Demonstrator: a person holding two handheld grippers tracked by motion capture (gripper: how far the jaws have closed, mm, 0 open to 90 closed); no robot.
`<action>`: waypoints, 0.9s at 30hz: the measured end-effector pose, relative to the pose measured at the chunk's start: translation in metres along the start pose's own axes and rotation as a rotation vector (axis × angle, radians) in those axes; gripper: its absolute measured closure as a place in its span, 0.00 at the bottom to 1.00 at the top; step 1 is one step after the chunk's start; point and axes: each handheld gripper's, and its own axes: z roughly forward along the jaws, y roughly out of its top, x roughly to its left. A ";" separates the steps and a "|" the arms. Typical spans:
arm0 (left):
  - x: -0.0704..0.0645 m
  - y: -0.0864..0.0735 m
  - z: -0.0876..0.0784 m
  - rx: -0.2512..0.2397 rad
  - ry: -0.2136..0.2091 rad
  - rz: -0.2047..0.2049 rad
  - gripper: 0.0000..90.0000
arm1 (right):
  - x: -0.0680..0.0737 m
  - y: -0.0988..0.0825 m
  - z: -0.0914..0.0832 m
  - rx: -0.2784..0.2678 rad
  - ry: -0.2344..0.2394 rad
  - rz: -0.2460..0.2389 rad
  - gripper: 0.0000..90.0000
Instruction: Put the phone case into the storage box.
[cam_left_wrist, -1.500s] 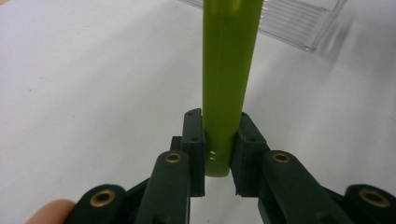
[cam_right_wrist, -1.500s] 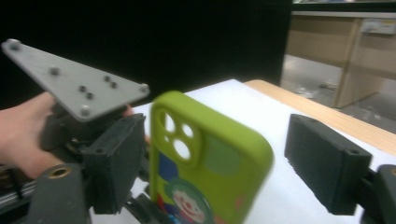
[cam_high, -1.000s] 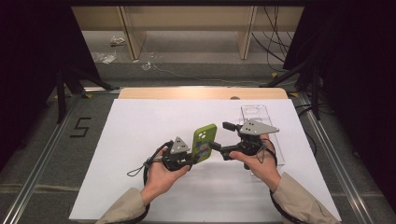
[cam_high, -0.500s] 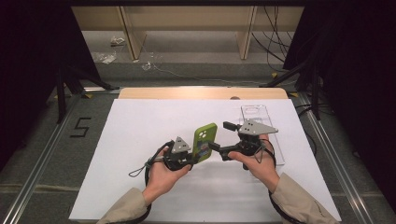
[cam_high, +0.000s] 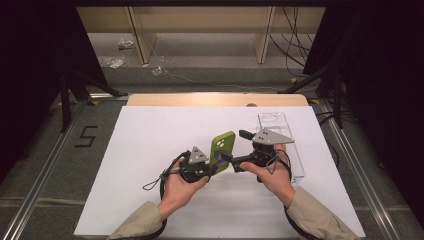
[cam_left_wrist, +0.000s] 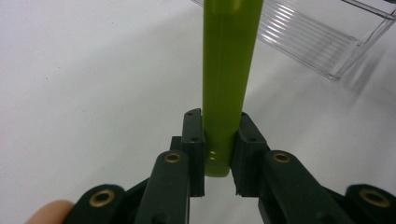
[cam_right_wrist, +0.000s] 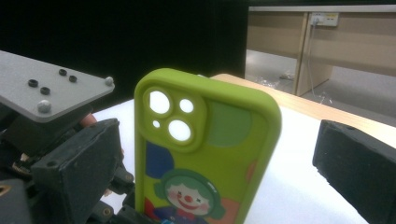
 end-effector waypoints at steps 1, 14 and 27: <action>-0.001 0.000 0.001 0.001 0.000 -0.001 0.86 | 0.001 -0.001 0.001 -0.001 -0.004 0.001 0.02; -0.006 0.003 0.007 0.003 0.003 -0.011 0.86 | 0.006 -0.002 0.012 0.006 -0.029 0.022 0.02; -0.010 0.006 0.012 0.003 -0.003 -0.013 0.86 | 0.003 -0.002 0.013 -0.014 -0.061 0.048 0.06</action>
